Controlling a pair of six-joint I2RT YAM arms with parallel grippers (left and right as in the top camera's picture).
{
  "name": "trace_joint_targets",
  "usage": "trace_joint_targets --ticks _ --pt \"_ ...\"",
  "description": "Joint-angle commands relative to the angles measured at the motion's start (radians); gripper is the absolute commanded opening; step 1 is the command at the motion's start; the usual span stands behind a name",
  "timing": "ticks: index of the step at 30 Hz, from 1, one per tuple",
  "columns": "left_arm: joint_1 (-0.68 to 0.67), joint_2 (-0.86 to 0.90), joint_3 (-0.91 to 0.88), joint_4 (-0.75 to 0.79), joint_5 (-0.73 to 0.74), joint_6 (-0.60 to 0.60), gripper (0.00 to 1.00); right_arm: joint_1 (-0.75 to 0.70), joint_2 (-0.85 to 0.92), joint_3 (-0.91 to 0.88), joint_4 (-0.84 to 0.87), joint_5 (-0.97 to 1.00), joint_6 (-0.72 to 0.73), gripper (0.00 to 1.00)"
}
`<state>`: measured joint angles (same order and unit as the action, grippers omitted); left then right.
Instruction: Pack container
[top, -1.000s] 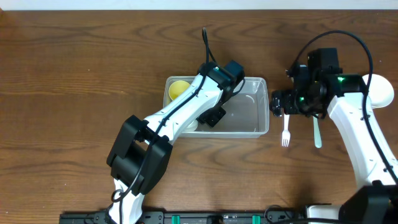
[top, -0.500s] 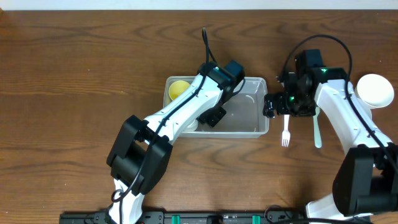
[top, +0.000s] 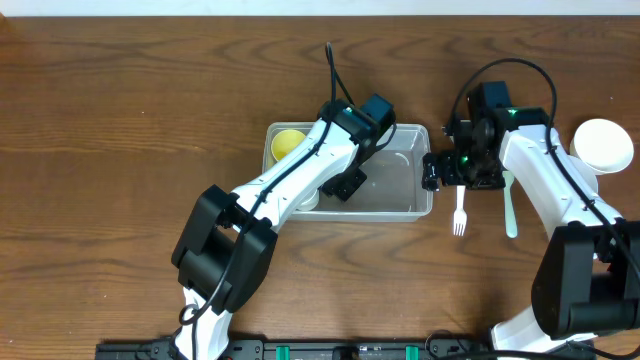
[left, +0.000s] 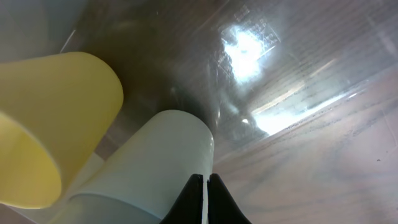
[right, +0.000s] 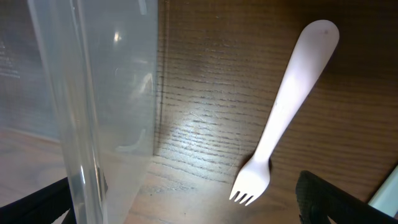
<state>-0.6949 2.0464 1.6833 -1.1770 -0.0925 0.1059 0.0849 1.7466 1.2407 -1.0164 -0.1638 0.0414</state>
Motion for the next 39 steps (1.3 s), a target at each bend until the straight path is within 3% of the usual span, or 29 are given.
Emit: trace_joint_targets --ticks 1,19,39 --pt "0.003 0.004 0.005 -0.003 0.002 0.016 0.07 0.014 0.006 0.013 -0.007 0.018 0.01 0.99" --pt "0.003 0.006 -0.03 -0.093 -0.085 0.002 0.07 0.014 0.006 0.013 -0.008 0.018 0.005 0.99" --pt "0.003 0.006 -0.031 0.042 0.007 0.018 0.06 0.014 0.006 0.013 -0.005 0.018 0.002 0.99"
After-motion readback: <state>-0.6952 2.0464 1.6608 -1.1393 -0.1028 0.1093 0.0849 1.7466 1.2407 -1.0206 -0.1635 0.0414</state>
